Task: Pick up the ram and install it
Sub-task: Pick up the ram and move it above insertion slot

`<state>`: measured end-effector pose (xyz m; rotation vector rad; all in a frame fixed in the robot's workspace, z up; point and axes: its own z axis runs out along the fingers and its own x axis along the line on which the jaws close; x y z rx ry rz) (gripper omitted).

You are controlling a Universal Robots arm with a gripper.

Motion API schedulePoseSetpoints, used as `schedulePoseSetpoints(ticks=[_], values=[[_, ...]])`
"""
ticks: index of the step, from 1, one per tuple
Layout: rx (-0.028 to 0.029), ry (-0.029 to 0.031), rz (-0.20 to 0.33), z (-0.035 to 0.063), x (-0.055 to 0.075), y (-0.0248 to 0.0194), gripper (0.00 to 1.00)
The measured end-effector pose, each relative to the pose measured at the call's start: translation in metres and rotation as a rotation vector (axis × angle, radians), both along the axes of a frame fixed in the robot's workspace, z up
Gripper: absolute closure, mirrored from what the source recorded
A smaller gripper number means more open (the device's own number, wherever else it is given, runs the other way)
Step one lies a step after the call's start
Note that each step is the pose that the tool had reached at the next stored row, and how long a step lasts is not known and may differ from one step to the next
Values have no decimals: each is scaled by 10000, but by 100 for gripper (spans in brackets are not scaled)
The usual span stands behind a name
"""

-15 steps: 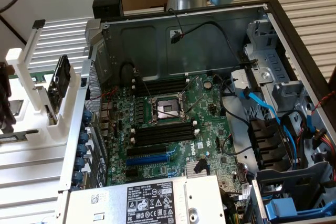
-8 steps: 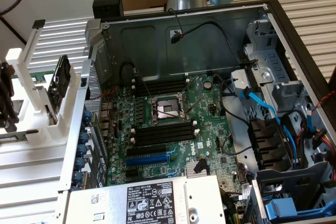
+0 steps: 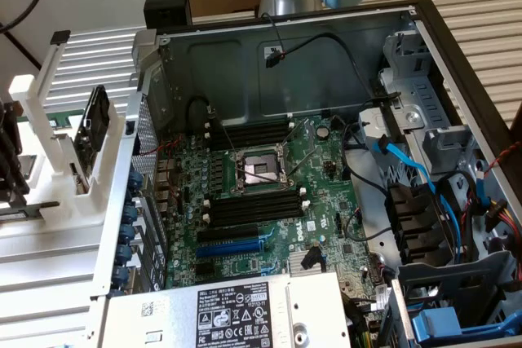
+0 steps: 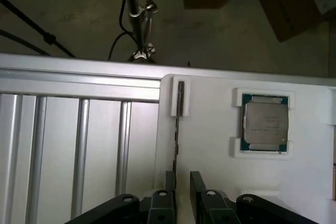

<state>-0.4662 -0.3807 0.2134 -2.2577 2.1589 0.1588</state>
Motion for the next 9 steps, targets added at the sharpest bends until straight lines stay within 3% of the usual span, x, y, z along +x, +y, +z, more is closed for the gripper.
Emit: schedulePoseSetpoints(ticks=[1,2,6,9], values=[[-6,55,7,-12,-2,0,74],[-18,73,9,-20,-3,-2,74],[-80,75,10,-46,-2,-15,74],[-96,78,10,-130,-1,-14,74]])
